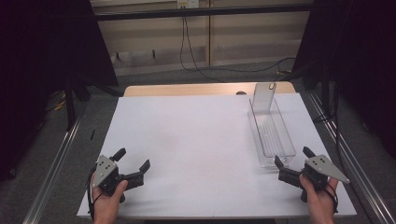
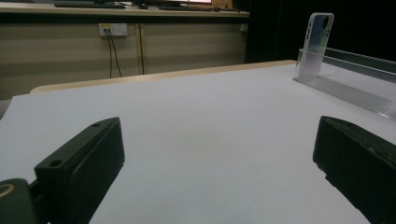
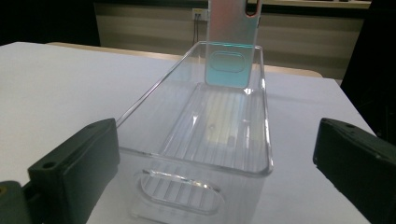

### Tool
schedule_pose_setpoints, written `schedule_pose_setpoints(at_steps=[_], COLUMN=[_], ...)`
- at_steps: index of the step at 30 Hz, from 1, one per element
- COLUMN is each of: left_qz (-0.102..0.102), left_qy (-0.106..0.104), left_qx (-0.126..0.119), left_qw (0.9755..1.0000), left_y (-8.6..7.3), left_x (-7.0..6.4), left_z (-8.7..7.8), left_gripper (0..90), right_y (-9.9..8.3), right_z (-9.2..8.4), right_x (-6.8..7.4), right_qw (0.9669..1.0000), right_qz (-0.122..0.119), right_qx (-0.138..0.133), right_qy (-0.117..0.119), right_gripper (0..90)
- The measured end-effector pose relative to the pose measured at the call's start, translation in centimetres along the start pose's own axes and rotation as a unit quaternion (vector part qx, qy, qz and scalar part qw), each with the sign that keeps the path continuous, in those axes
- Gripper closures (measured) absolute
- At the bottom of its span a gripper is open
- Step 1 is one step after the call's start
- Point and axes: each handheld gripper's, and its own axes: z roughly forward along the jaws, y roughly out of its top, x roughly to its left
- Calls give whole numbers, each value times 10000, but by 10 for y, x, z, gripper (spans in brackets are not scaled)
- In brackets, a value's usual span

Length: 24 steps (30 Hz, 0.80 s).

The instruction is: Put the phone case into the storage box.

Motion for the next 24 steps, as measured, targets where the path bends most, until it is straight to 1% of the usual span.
schedule_pose_setpoints(at_steps=[1,2,4,6,7,8,11,12,13,14,15,17,18,19,20,24], left_qz=[-33,25,4,19,5,61,95,74,75,25,-42,33,2,65,77,112], left_qy=[49,86,78,123,124,146,148,194,255,261,258,251,236,226,210,243], left_qx=[-2,12,3,-12,9,50,91,85,68,42,36,129,126,145,133,191], left_qw=[10000,10000,10000,9999,9999,9999,9998,9997,9996,9996,9997,9996,9996,9996,9997,9995], left_y=[-1,-1,-2,-2,-2,-2,-4,-5,-4,-4,-4,-6,-6,-6,-6,-7], left_x=[-1,-1,-1,-1,-2,-2,-3,-3,-3,-2,-2,-2,-3,-4,-5,-6], left_z=[-1,-2,-4,-4,-4,-4,-6,-7,-9,-9,-9,-7,-7,-7,-7,-6], left_gripper=[23,23,23,23,23,23,23,23,23,23,23,23,23,23,23,23], right_y=[-1,-2,-3,-5,-5,-6,-9,-11,-11,-12,-12,-11,-11,-11,-11,-11], right_z=[-1,-3,-8,-11,-11,-12,-14,-14,-15,-15,-15,-15,-15,-15,-15,-14], right_x=[-1,-2,-4,-6,-6,-6,-2,-1,0,0,0,0,-1,-1,-1,-2], right_qw=[10000,10000,10000,9997,9996,9994,9994,9992,9992,9994,9994,9992,9992,9994,9993,9994], right_qz=[-2,17,57,115,98,71,-13,-49,-80,-61,-22,-16,-9,29,69,99], right_qx=[-9,7,-36,-108,-141,-162,-126,-130,-118,-101,-103,-137,-148,-139,-136,-157], right_qy=[-3,-47,-72,-185,-227,-281,-322,-387,-363,-322,-337,-382,-370,-331,-329,-301], right_gripper=[1,1,0,0,0,0,0,1,0,0,0,0,0,0,0,0])
